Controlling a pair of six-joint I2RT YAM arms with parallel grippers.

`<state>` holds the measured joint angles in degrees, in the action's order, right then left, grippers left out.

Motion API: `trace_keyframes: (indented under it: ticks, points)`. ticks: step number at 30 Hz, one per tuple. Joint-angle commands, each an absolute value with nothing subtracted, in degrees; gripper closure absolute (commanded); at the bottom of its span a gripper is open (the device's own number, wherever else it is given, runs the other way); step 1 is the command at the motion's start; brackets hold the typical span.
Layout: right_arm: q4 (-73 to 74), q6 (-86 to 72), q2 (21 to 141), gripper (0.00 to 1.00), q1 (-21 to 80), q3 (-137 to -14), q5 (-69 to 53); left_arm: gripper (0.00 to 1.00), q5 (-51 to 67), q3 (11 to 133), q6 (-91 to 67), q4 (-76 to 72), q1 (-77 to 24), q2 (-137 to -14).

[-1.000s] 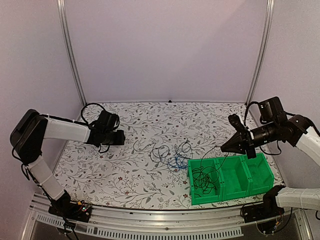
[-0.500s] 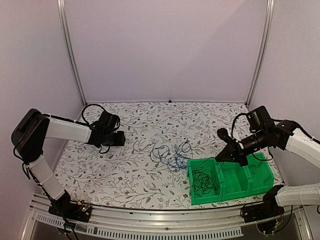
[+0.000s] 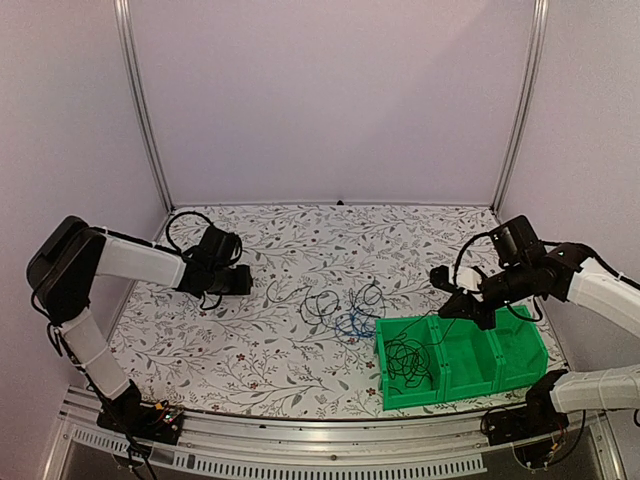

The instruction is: Untangle the cables

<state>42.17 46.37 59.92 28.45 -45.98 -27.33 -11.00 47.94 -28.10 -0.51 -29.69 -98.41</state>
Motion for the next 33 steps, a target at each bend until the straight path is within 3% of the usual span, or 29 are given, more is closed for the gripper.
trace_keyframes:
  ticks: [1, 15, 23, 30, 33]
  points:
    - [39.5, 48.0, 60.7, 1.00, 28.3, -47.4, -23.9, 0.56, -11.2, 46.9, -28.1, -2.7, -30.3, -99.4]
    - [38.6, 44.5, 71.2, 1.00, 36.9, -49.1, -26.3, 0.56, -11.8, 43.3, -27.9, -5.2, -30.4, -98.8]
    - [35.1, 42.5, 75.5, 1.00, 42.6, -48.5, -19.9, 0.55, -11.8, 43.2, -26.6, -5.3, -30.3, -98.6]
    - [32.0, 40.3, 81.9, 1.00, 45.7, -48.9, -6.3, 0.57, -8.6, 42.8, -26.2, -7.0, -30.5, -97.3]
    - [34.0, 40.3, 82.3, 0.94, 45.8, -50.3, -7.0, 0.58, -6.8, 42.7, -26.3, -7.2, -30.5, -96.7]
